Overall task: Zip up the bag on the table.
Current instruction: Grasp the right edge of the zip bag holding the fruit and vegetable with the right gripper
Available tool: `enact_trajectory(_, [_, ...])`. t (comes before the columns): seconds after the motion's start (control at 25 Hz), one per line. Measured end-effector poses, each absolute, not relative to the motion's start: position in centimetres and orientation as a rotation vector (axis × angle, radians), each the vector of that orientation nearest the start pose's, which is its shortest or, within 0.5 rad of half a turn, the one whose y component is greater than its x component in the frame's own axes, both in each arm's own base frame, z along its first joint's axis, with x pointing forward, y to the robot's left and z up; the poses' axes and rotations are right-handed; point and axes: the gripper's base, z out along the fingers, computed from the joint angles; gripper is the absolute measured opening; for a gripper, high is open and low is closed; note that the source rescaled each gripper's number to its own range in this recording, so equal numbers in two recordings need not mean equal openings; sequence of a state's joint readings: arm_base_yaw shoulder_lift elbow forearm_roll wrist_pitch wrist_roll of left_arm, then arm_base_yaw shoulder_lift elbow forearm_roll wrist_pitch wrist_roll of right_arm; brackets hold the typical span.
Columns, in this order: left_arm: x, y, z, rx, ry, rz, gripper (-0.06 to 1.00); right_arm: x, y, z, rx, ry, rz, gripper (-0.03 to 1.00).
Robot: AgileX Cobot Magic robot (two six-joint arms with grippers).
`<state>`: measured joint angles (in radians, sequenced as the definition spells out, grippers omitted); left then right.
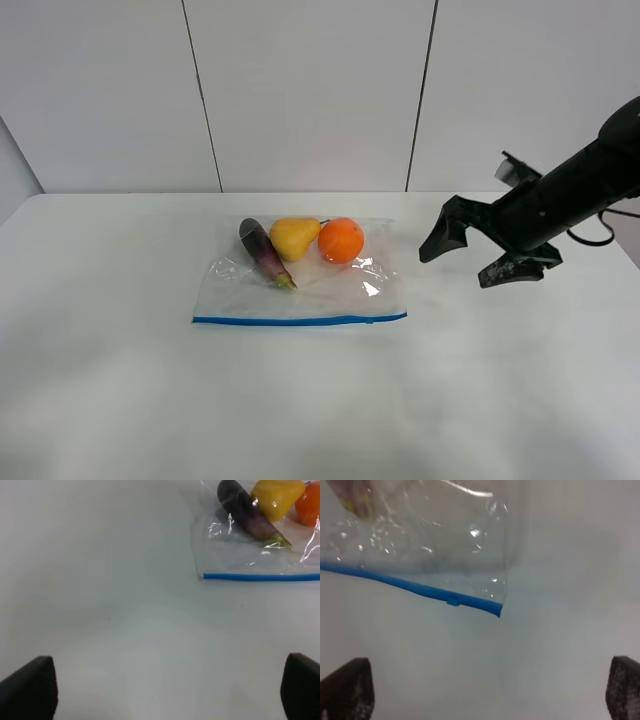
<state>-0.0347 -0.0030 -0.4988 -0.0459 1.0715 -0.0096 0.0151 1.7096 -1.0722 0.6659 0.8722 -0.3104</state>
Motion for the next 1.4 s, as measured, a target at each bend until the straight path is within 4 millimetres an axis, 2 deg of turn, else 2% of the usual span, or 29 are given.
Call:
enact_trajectory(0.12, [-0.6, -0.3, 27.6, 0.028, 2.053, -0.083, 1.0, 33.0, 5.0, 18.3, 0.114, 2.87, 0.781, 1.0])
enact_trajectory(0.28, [-0.6, -0.3, 27.6, 0.028, 2.053, -0.083, 1.0, 33.7, 5.0, 16.4, 0.142, 2.885, 0.789, 1.0])
enact_trajectory(0.68, [-0.6, -0.3, 27.6, 0.028, 2.053, -0.083, 1.0, 34.7, 5.5, 14.0, 0.139, 2.853, 0.872, 1.0])
enact_trajectory(1.0, [-0.6, -0.3, 27.6, 0.028, 2.053, -0.083, 1.0, 35.4, 6.0, 10.9, 0.189, 2.847, 0.986, 1.0])
enact_trajectory(1.24, [-0.6, -0.3, 27.6, 0.028, 2.053, -0.083, 1.0, 36.0, 6.5, 10.6, 0.227, 2.801, 1.089, 1.0])
enact_trajectory(1.4, [-0.6, -0.3, 27.6, 0.028, 2.053, -0.083, 1.0, 35.9, 7.4, 10.6, 0.182, 2.806, 1.095, 1.0])
